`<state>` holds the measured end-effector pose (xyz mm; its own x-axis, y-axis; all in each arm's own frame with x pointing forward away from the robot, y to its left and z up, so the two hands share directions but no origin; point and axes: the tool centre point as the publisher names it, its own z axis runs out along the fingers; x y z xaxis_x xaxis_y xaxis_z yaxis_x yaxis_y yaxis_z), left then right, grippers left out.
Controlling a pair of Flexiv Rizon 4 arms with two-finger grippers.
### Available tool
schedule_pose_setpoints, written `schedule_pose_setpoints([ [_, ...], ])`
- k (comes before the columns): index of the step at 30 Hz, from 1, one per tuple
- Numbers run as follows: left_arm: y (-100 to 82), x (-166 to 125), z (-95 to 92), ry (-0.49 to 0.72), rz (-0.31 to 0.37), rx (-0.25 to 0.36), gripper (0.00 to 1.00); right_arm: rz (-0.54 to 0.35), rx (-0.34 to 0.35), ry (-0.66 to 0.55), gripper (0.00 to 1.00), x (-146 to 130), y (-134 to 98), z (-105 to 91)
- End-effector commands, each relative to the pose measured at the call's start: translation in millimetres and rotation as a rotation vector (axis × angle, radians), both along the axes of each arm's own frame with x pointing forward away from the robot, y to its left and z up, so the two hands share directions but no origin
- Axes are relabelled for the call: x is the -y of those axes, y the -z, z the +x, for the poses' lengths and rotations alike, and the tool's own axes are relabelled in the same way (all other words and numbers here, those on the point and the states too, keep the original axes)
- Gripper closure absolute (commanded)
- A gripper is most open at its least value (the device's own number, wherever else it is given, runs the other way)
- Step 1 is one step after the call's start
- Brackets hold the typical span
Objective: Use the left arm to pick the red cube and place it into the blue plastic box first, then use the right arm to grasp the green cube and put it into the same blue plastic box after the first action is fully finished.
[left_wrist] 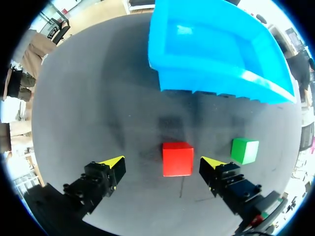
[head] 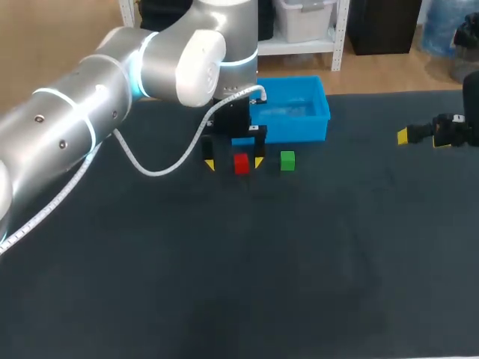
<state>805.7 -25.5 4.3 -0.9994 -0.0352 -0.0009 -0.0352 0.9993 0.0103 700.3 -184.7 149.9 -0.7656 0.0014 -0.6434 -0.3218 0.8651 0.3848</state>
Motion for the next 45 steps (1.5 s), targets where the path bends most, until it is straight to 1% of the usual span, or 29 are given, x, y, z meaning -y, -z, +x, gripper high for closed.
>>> schedule_pose_setpoints([
  [1,2.9,2,1.2,0.008,0.003,0.003,0.0,-0.001,0.0,0.0,0.0,0,0,0.3],
  [16,11.2,0,5.4,-0.004,0.013,0.019,0.0,-0.001,0.0,0.0,0.0,0,0,0.3],
  [21,14.8,-1,10.4,-0.013,0.018,0.022,0.0,-0.001,0.0,0.0,0.0,0,0,0.3],
  [29,16.7,1,12.3,-0.015,0.025,0.021,0.0,-0.001,0.0,0.0,0.0,0,0,0.3],
  [31,16.9,1,12.2,-0.013,0.027,0.02,0.06,-0.001,0.0,0.0,0.0,0,0,0.3],
  [32,17.0,1,12.1,-0.013,0.028,0.019,0.11,-0.001,0.0,0.0,0.0,0,0,0.3],
  [33,17.2,1,11.9,-0.012,0.029,0.018,0.25,-0.001,0.0,0.0,0.0,0,0,0.3],
  [34,17.3,1,11.7,-0.011,0.03,0.017,0.34,-0.001,0.0,0.0,0.0,0,0,0.3],
  [36,17.4,0,11.3,-0.011,0.032,0.017,0.69,-0.001,0.0,0.0,0.0,0,0,0.3],
  [37,17.4,0,11.2,-0.011,0.033,0.017,0.89,-0.001,0.0,0.0,0.0,0,0,0.3],
  [38,17.4,0,11.1,-0.011,0.034,0.018,0.98,-0.001,0.0,0.0,0.0,0,0,0.3],
  [39,17.4,-1,10.8,-0.012,0.035,0.017,1.0,-0.001,0.0,0.0,0.0,0,0,0.3],
  [45,17.8,-2,8.2,-0.014,0.036,0.015,1.0,-0.001,0.0,0.0,0.0,0,0,0.3],
])
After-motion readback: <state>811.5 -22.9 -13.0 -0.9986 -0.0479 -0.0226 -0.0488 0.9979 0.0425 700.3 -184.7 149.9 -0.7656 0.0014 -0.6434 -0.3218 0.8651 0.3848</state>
